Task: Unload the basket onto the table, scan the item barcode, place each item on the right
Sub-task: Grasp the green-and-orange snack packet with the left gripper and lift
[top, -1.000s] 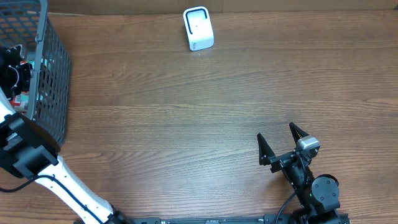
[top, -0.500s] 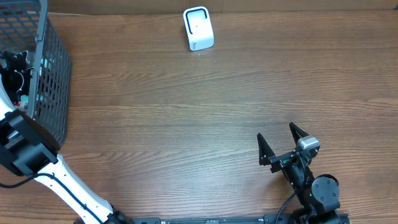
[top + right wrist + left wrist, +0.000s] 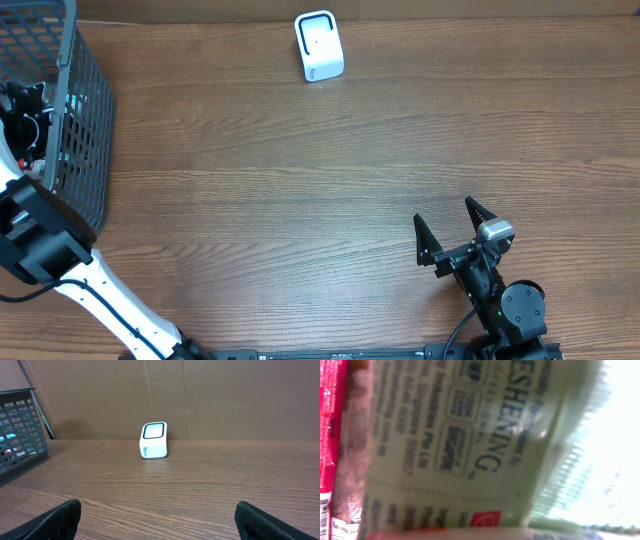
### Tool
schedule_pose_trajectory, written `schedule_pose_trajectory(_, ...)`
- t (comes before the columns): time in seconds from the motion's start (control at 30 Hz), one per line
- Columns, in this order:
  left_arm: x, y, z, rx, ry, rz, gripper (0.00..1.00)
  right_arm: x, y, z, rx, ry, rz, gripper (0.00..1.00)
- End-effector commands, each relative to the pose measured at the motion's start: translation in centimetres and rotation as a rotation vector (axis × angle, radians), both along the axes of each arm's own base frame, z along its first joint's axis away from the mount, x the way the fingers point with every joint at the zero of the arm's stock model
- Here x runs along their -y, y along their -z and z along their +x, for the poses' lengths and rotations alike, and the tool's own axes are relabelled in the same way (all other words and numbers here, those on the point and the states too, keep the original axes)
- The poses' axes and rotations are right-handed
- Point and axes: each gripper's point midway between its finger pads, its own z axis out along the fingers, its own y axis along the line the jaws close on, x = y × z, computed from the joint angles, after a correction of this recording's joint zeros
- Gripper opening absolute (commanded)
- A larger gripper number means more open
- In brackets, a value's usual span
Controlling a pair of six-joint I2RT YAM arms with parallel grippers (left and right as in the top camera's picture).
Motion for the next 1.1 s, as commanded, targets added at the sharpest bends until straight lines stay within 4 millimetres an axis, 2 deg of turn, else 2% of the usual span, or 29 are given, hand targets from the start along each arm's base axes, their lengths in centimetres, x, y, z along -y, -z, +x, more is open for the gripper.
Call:
schedule_pose_trajectory(0.0, 0.2, 1.4, -0.8, -0.041, -0.002, -0.031, 0.43, 0.2, 0.3, 0.1, -0.002, 0.009, 0.003, 1.00)
schedule_pose_trajectory(0.17, 0.0, -0.4, -0.5, -0.028, -0.027, -0.025, 0.40, 0.2, 0.3, 0.1, -0.002, 0.009, 0.003, 1.00)
schedule_pose_trajectory(0.37, -0.6, -5.4, 0.2, 0.036, -0.068, 0.016, 0.40, 0.2, 0.3, 0.1, -0.002, 0.009, 0.003, 1.00)
schedule_pose_trajectory(0.4, -0.8, -7.6, 0.4, 0.072, -0.080, 0.040, 0.40, 0.2, 0.3, 0.1, -0.002, 0.009, 0.003, 1.00)
schedule_pose_trajectory(0.53, -1.3, -11.9, 0.3, 0.134, -0.133, 0.111, 0.40, 0.2, 0.3, 0.1, -0.002, 0.009, 0.003, 1.00)
schedule_pose_trajectory(0.57, -1.5, -14.1, -0.2, 0.160, -0.168, 0.149, 0.41, 0.2, 0.3, 0.1, -0.002, 0.009, 0.003, 1.00)
schedule_pose_trajectory(0.6, -1.6, -15.2, -0.4, 0.175, -0.187, 0.167, 0.41, 0.2, 0.3, 0.1, -0.002, 0.009, 0.003, 1.00)
schedule_pose_trajectory(0.63, -1.2, -19.9, -1.6, 0.250, -0.245, 0.221, 0.41, 0.2, 0.3, 0.1, -0.002, 0.009, 0.003, 1.00)
schedule_pose_trajectory(0.8, 0.7, -27.1, -3.9, 0.395, -0.295, 0.270, 0.41, 0.2, 0.3, 0.1, -0.002, 0.009, 0.003, 1.00)
schedule_pose_trajectory(0.87, 1.5, -29.2, -4.6, 0.442, -0.307, 0.283, 0.41, 0.2, 0.3, 0.1, -0.002, 0.009, 0.003, 1.00)
schedule_pose_trajectory(1.0, 4.6, -34.4, -6.4, 0.568, -0.307, 0.304, 0.41, 0.2, 0.3, 0.1, -0.002, 0.009, 0.003, 1.00)
schedule_pose_trajectory(1.07, 6.3, -36.2, -7.3, 0.612, -0.300, 0.306, 0.41, 0.2, 0.3, 0.1, -0.002, 0.009, 0.003, 1.00)
